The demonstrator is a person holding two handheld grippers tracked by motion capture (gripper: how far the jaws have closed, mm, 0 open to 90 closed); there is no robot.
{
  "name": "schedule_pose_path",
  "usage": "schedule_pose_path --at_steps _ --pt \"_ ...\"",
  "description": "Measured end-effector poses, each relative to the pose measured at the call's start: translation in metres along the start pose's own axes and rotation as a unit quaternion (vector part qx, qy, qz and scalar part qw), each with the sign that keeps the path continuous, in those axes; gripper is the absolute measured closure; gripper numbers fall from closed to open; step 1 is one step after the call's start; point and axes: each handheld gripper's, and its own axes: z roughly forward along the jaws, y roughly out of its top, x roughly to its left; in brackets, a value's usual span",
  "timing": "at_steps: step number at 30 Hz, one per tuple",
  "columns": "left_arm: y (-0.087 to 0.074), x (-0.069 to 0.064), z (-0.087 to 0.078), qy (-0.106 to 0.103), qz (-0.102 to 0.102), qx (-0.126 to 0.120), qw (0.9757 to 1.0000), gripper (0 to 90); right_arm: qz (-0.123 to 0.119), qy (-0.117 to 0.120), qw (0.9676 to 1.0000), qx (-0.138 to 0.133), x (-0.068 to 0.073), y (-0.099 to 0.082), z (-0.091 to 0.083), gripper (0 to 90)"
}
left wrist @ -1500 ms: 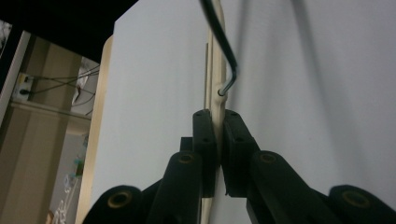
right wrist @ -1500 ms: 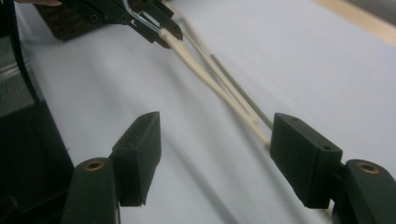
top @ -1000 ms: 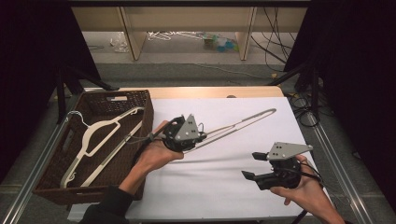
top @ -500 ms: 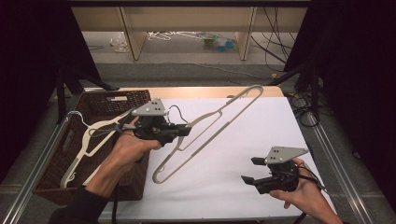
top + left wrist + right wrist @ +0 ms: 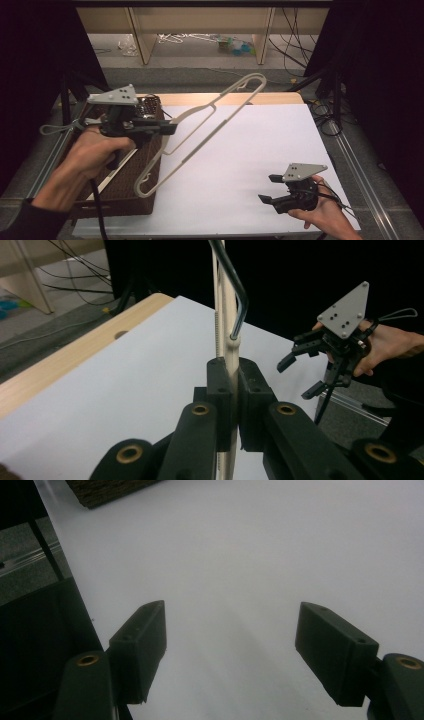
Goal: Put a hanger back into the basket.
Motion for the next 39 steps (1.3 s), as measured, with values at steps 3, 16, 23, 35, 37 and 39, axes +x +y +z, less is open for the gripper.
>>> schedule_pose_path --at_steps 3,16,23,35,37,39 --pt "0.002 0.01 -0.022 0.03 -0.002 -0.008 0.9995 85.7 0.004 0.001 1.0 0.005 -0.001 -0.004 0.002 29.1" --pt "-0.012 0.053 -0.084 0.123 -0.038 -0.007 0.9917 85.8 0.005 -0.002 0.9999 0.016 -0.001 -0.008 0.005 29.0" --pt "-0.038 0.077 -0.091 0.152 -0.055 0.022 0.9866 85.7 0.007 -0.003 0.9998 0.018 -0.002 -0.009 0.006 29.0" --pt "-0.086 0.11 -0.103 0.207 -0.069 0.072 0.9731 85.7 0.012 -0.006 0.9997 0.021 -0.004 -0.012 0.007 27.7" --pt "-0.093 0.116 -0.103 0.211 -0.075 0.084 0.9709 85.7 0.012 -0.007 0.9997 0.02 -0.004 -0.012 0.007 27.6" --pt "-0.101 0.12 -0.101 0.215 -0.082 0.092 0.9688 85.7 0.013 -0.006 0.9997 0.02 -0.004 -0.012 0.007 27.4"
